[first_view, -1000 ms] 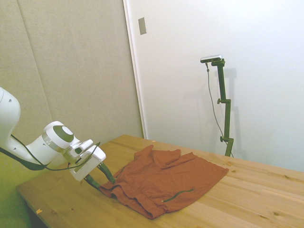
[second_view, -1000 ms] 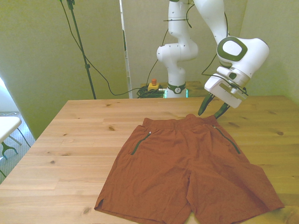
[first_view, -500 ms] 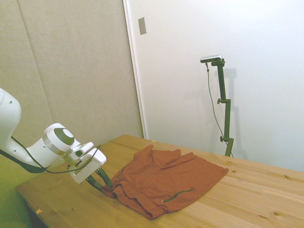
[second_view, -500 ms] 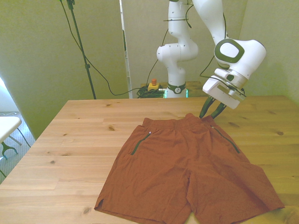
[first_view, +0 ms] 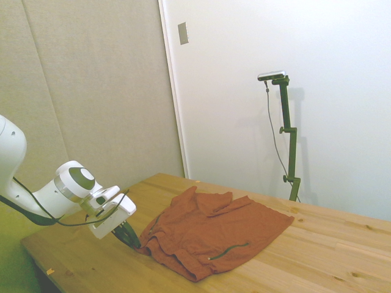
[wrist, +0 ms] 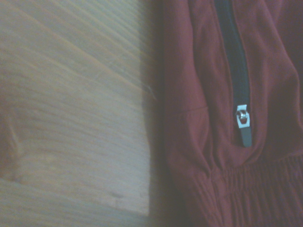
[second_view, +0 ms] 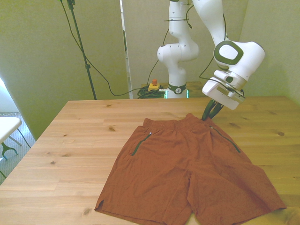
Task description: Fold the shorts
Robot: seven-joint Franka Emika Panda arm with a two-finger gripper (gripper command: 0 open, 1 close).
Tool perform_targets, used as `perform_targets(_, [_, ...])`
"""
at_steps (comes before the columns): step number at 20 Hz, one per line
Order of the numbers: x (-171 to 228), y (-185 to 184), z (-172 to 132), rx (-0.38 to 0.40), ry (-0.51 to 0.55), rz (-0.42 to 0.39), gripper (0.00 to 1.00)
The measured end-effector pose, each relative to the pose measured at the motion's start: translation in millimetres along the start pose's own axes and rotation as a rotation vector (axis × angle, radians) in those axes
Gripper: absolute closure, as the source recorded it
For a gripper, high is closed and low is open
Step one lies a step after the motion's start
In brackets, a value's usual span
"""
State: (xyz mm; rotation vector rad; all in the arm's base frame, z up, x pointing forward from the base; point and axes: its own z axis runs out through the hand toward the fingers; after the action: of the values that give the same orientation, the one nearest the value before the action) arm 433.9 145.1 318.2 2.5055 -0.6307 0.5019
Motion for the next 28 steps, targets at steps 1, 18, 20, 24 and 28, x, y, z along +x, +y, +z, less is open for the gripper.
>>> perform_targets(1, [-0.1, 1.2, -1.1, 0.002, 0.000, 0.003, 1.00])
perform_targets(18, [69.4, 137.9, -77.8, 0.280, -0.070, 0.257, 1.00])
perform_targets(20, [77.4, 159.8, -72.4, 0.297, -0.095, 0.288, 1.00])
perform_targets(24, [103.5, 207.6, -33.1, 0.306, -0.140, 0.369, 1.00])
perform_targets(28, [122.8, 235.1, 39.8, 0.319, -0.246, 0.427, 1.00])
